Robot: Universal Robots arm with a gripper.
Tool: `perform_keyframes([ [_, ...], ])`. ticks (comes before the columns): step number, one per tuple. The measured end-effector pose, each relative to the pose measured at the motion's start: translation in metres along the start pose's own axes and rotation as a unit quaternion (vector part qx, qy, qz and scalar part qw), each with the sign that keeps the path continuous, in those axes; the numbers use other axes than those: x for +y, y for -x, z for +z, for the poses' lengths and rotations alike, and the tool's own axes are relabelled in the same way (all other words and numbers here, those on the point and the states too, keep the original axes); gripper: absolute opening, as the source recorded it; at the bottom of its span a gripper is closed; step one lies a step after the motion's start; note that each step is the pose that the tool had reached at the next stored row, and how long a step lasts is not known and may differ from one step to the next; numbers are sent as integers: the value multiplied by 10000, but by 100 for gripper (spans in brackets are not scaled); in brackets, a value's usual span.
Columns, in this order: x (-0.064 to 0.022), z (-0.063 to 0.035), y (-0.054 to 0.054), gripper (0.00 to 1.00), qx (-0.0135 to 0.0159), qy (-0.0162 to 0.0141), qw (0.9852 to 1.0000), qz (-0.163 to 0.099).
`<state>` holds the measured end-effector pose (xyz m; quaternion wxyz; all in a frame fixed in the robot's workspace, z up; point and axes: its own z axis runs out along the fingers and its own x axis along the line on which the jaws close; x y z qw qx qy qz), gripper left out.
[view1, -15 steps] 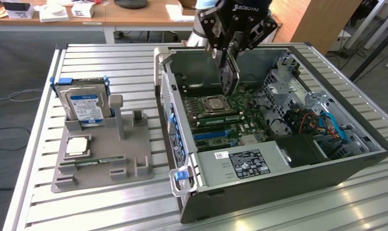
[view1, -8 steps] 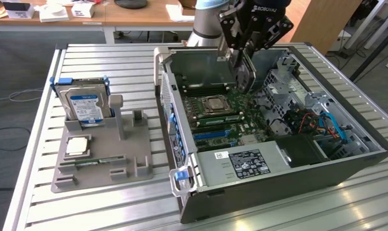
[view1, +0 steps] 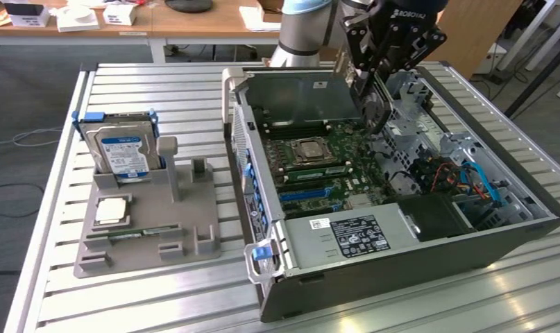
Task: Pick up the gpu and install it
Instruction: 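Pick up the gpu and move the gpu toward the slot, then insert the gpu into the slot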
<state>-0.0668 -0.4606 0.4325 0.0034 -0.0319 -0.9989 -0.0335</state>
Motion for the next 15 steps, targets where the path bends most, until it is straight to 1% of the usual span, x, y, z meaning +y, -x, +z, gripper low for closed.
perform_keyframes([
  [15,1,1,4,27,-1,1,10000,-1],
])
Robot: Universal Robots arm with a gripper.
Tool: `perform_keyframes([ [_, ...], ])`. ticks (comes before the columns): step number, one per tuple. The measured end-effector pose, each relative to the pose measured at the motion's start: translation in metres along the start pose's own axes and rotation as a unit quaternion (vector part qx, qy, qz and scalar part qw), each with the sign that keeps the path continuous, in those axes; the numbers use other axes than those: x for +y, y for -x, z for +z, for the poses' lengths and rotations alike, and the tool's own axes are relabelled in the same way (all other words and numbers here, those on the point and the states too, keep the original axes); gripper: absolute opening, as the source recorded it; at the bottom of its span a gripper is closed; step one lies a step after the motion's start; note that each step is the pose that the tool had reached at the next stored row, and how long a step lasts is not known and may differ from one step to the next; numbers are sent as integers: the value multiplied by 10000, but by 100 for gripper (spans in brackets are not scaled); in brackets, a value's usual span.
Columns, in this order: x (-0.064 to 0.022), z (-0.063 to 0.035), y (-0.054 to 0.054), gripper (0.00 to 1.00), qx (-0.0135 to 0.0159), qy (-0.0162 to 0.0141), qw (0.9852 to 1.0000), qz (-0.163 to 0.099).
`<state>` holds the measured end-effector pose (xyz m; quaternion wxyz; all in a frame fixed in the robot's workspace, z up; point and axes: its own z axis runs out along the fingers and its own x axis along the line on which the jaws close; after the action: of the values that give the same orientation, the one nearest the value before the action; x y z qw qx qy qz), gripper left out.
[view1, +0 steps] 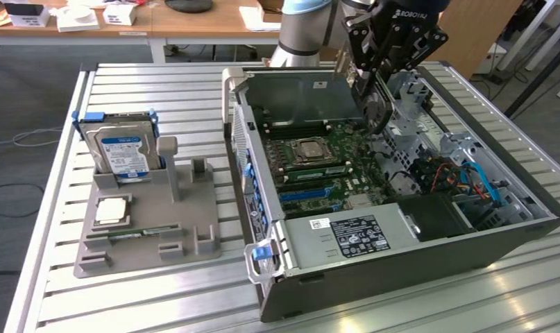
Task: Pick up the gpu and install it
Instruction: 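Insert the gpu into the slot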
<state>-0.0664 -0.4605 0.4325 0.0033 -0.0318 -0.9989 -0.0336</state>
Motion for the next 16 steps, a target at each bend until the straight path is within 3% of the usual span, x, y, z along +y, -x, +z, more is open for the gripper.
perform_keyframes([
  [3,0,0,0,27,5,-1,10000,-78],
  [8,0,5,0,27,32,-4,9989,-472],
  [11,-1,8,0,27,50,-7,9972,-740],
  [16,-1,14,0,27,80,-10,9928,-1194],
])
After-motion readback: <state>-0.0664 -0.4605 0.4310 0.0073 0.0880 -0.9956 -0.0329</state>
